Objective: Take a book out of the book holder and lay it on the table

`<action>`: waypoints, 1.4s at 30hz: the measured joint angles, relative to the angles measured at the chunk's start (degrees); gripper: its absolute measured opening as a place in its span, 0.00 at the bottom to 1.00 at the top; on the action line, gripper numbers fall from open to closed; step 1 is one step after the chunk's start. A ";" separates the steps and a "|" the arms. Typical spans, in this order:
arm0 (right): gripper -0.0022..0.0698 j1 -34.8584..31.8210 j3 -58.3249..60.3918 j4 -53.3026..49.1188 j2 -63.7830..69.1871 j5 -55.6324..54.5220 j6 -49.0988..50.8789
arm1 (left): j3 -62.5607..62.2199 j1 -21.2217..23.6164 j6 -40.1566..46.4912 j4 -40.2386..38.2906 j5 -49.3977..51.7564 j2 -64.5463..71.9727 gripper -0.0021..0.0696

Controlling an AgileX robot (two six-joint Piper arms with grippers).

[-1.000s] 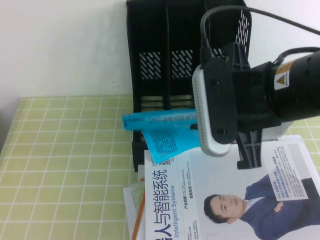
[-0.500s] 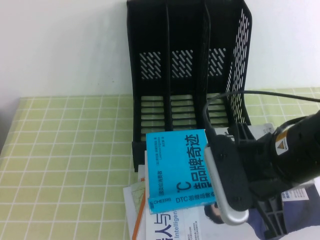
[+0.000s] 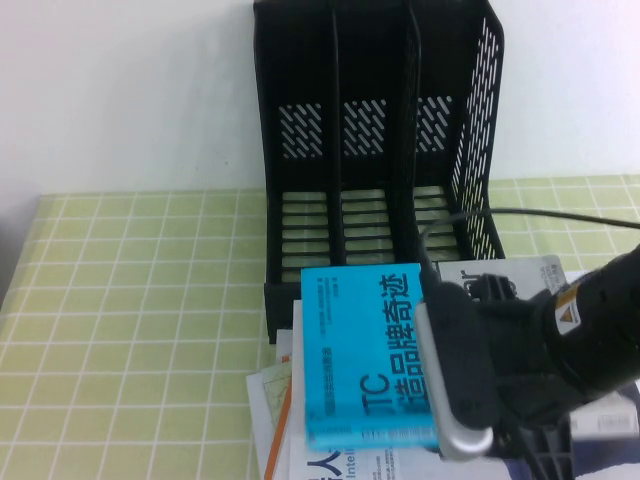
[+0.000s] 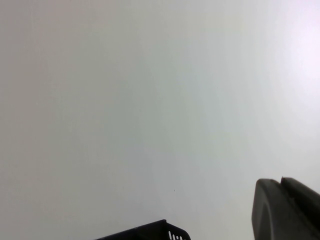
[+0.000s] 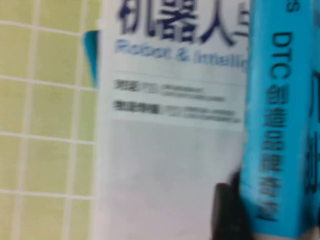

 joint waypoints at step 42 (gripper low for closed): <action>0.03 -2.33 -17.43 -29.74 -29.27 14.75 60.68 | 25.64 0.00 0.68 11.71 -4.35 0.22 0.03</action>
